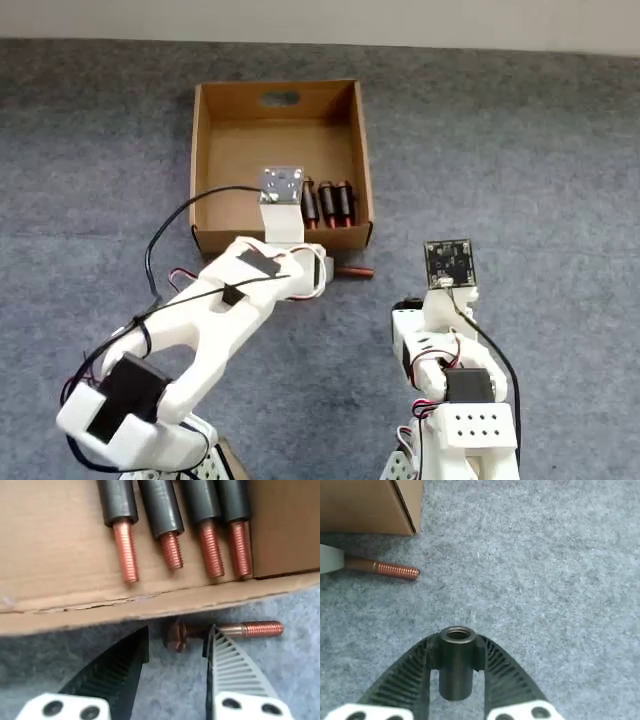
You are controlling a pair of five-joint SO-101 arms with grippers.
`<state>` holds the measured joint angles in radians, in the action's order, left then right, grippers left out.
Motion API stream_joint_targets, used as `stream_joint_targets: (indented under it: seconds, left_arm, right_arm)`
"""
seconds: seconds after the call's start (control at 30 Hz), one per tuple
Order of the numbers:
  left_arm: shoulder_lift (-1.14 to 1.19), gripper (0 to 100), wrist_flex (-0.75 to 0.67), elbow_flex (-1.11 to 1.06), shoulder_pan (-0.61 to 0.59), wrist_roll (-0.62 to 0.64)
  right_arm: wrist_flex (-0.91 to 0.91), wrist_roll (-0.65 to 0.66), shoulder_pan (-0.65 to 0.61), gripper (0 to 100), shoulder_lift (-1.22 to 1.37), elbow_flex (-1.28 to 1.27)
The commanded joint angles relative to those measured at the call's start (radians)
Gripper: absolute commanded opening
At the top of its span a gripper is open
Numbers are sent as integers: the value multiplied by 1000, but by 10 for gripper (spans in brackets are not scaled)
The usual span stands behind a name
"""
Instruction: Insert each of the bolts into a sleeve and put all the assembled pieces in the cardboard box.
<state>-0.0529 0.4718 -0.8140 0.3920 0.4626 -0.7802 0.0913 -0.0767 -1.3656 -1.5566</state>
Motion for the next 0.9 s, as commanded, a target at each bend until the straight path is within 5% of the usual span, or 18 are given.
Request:
stream_joint_targets:
  seconds: [0.0, 0.37, 0.67, 0.87]
  left_arm:
    - [8, 203, -5, 24, 18, -6]
    - [7, 46, -2, 22, 16, -12]
    - [-61, 34, 124, 21, -4, -25]
    - [-265, 34, 305, 21, -166, -255]
  right_arm:
    - [2, 14, -8, 6, -13, 5]
    - [4, 15, -8, 6, -15, 5]
    - [4, 15, -8, 6, -15, 5]
    - [4, 15, -8, 6, -15, 5]
